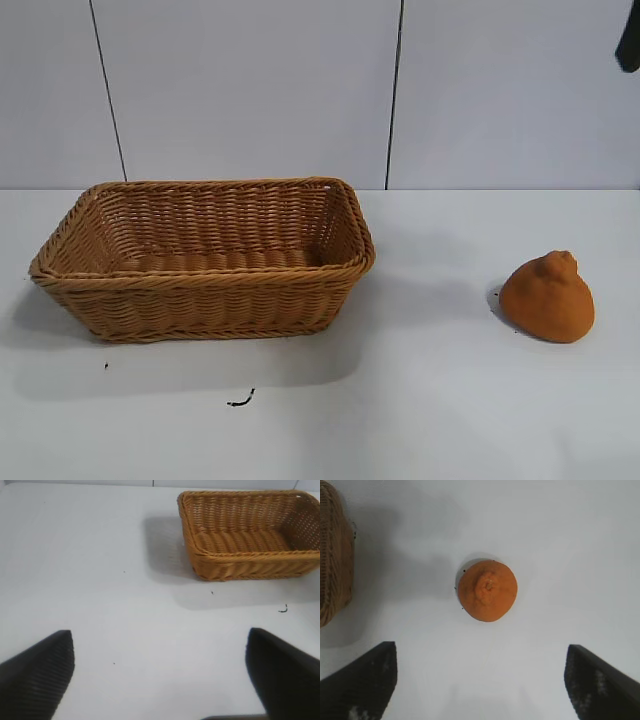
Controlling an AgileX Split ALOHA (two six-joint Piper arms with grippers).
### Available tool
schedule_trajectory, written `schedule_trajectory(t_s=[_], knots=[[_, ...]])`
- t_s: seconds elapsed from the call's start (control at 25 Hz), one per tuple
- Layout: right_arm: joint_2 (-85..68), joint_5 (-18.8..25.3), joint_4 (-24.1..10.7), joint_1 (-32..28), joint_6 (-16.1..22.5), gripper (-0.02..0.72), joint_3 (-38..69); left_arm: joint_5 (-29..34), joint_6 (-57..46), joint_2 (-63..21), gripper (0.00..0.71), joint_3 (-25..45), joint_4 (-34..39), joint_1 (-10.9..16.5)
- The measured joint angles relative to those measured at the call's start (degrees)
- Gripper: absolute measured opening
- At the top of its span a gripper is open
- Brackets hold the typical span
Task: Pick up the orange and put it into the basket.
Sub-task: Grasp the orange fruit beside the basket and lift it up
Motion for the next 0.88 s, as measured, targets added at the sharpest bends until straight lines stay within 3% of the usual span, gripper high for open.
schedule_trajectory(t_s=[0.68, 0.8, 0.88], knots=[[20.73, -9.43, 0.0, 0.0, 0.13, 0.609, 0.0, 0.0, 0.0, 0.0, 0.666, 0.0, 0.0, 0.0], [21.16, -9.61, -0.22, 0.0, 0.13, 0.452, 0.0, 0.0, 0.0, 0.0, 0.666, 0.0, 0.0, 0.0], [21.16, -9.53, -0.43, 0.0, 0.13, 0.239, -0.23, 0.0, 0.0, 0.0, 0.666, 0.0, 0.0, 0.0]])
